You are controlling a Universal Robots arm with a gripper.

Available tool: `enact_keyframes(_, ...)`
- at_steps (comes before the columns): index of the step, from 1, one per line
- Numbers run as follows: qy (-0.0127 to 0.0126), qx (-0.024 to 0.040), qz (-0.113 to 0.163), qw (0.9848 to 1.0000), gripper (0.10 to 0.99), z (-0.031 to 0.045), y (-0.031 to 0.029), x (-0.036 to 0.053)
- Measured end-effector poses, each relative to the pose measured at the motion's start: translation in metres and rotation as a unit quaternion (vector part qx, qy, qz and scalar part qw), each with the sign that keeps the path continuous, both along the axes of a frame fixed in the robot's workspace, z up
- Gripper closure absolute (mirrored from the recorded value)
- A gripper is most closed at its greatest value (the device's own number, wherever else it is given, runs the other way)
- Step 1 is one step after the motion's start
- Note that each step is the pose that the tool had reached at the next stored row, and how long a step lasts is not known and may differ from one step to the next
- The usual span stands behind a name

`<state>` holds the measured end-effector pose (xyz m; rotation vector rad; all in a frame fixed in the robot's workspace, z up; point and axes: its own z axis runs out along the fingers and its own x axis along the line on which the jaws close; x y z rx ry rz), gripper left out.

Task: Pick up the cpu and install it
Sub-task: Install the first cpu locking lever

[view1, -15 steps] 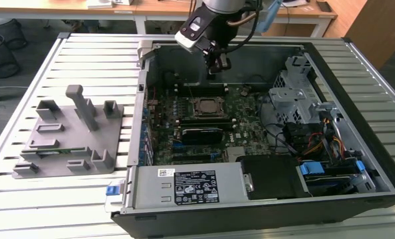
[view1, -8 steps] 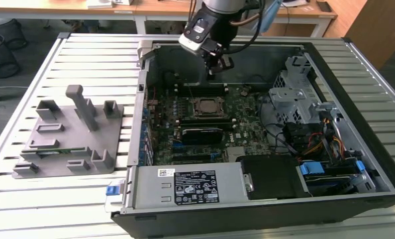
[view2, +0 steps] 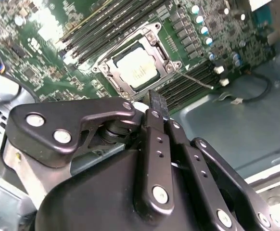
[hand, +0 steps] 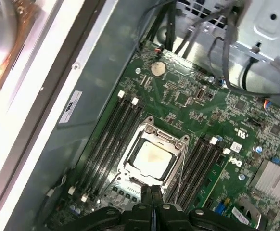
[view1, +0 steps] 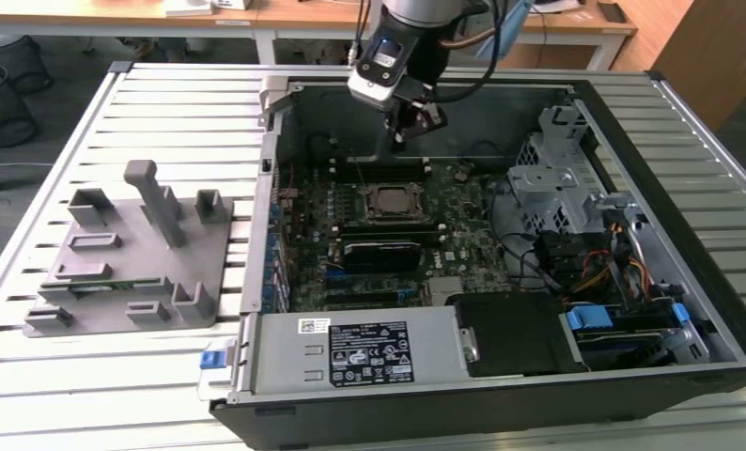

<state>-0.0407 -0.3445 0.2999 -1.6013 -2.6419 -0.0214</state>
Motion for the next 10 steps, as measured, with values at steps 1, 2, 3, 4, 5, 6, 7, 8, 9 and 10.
enact_keyframes(1,0.0000,0.0000,0.009,1.0000,0.980,-0.0002,0.0000,0.0000)
enact_keyframes(2,0.0000,0.0001,0.019,0.9998,0.980,-0.0005,0.0000,0.0000)
enact_keyframes(3,0.0000,0.0000,0.027,0.9996,0.980,-0.0007,0.0000,0.0000)
enact_keyframes(4,0.0000,0.0001,0.036,0.9993,0.980,-0.0010,0.0000,0.0000)
enact_keyframes(5,0.0000,0.0000,0.046,0.9990,0.980,-0.0012,0.0000,0.0000)
enact_keyframes(6,0.0000,0.0000,0.055,0.9985,0.980,-0.0014,0.0000,0.0000)
enact_keyframes(7,0.0000,0.0000,0.064,0.9980,0.980,-0.0017,0.0000,0.0000)
enact_keyframes(8,0.0000,0.0000,0.073,0.9974,0.980,-0.0019,0.0000,0.0000)
enact_keyframes(9,0.0000,0.0000,0.082,0.9967,0.980,-0.0022,0.0000,0.0000)
enact_keyframes(10,0.0000,0.0000,0.091,0.9958,0.980,-0.0024,0.0000,0.0000)
